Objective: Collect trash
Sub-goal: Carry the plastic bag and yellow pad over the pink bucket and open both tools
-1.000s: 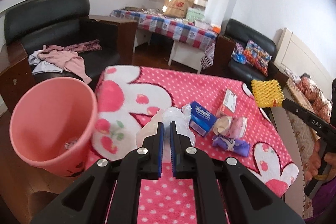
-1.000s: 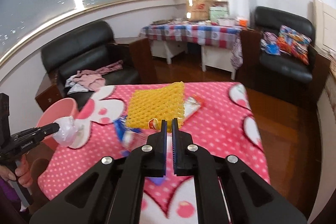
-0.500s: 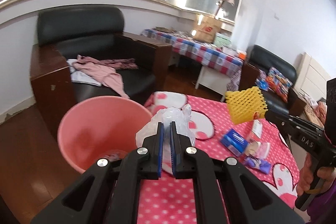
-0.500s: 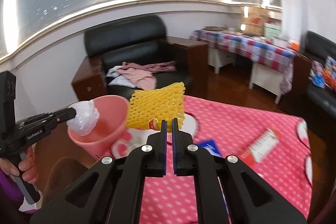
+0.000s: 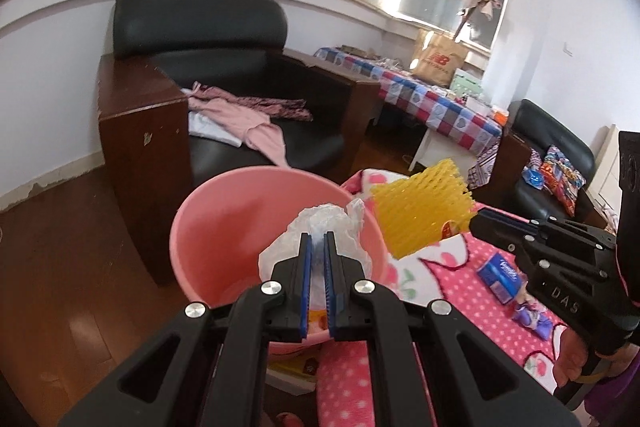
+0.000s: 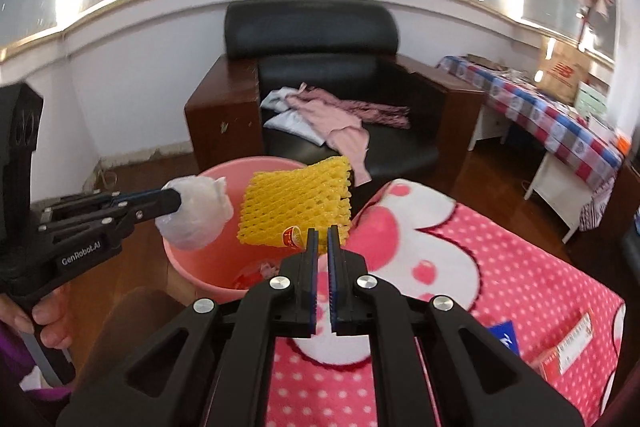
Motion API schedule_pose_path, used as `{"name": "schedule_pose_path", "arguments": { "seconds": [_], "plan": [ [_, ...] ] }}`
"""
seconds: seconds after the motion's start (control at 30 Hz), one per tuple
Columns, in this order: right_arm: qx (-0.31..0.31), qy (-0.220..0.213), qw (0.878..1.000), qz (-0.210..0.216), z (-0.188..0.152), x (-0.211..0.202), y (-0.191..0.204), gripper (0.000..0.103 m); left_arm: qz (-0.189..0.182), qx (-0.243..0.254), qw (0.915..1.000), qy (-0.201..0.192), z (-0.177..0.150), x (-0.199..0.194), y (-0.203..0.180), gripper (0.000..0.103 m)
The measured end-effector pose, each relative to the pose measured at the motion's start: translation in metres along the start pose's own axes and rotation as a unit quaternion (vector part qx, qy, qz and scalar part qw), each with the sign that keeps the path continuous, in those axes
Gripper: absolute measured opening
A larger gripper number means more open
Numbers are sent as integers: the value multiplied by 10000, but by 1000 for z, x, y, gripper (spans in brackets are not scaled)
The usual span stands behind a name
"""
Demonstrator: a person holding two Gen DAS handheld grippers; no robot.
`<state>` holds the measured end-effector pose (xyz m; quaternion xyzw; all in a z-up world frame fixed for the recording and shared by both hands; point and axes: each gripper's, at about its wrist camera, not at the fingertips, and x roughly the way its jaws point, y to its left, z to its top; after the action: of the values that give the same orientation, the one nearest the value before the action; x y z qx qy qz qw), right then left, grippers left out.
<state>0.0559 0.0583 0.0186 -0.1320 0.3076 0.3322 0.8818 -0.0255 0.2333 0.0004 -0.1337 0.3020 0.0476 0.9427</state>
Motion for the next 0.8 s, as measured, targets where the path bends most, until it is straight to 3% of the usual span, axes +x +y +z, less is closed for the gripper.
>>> {"name": "schedule_pose_path", "arguments": {
  "seconds": [0.3, 0.8],
  "plan": [
    [-379, 561, 9977, 80, -7, 42, 27, 5, 154, -125, 9993, 304, -10, 22, 23, 5],
    [-488, 989, 9935, 285, -14, 67, 46, 5, 324, -133, 9974, 635, -20, 45, 33, 6]
  ]
}}
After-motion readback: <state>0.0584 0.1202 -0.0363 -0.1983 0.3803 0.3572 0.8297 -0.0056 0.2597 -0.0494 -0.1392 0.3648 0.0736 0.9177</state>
